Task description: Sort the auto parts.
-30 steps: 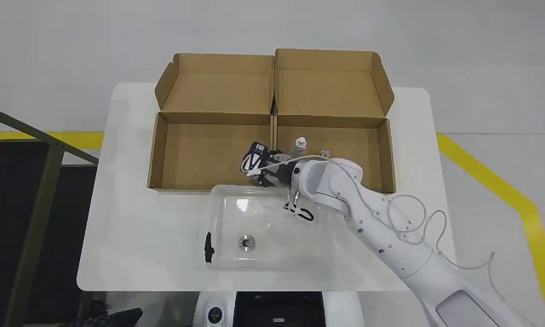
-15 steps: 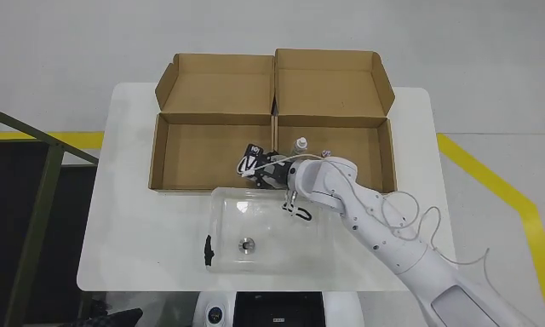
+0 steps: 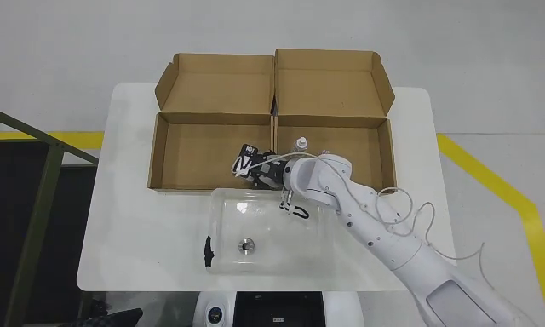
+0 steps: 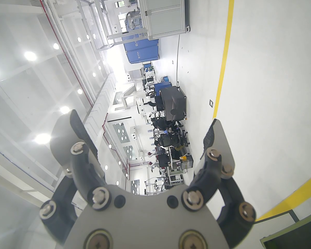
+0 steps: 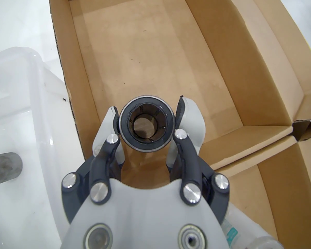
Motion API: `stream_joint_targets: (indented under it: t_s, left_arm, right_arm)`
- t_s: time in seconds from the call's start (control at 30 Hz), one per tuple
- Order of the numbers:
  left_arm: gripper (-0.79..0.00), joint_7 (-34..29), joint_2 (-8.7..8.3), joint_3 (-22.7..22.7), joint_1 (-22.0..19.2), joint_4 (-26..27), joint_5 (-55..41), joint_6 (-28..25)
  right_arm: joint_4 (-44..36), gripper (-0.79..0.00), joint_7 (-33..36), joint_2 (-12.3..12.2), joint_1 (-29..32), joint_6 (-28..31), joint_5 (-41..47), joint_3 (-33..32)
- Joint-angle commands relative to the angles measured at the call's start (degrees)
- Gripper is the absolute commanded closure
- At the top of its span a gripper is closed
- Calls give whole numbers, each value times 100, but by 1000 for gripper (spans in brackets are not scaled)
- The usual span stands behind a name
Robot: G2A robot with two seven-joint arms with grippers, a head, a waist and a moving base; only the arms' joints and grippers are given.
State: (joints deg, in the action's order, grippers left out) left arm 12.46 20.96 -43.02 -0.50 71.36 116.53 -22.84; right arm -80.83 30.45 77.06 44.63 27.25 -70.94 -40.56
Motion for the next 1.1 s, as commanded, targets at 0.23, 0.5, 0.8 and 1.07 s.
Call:
stream_joint_targets:
  t_s: [0.23,0.5,0.8,1.07]
  left_arm:
    - [-785,0,0,0,0,0,0,0]
    - [-785,0,0,0,0,0,0,0]
    - [-785,0,0,0,0,0,0,0]
    - [-785,0,0,0,0,0,0,0]
  right_arm:
    - [-293,-379,-61,-16,92,138,-32,-156]
    - [-1357,-372,-47,-179,545,463,-121,-575]
    - [-2669,-363,20,-402,1449,988,-267,-939]
    - [-3297,-363,24,-586,2302,1446,-628,-1041]
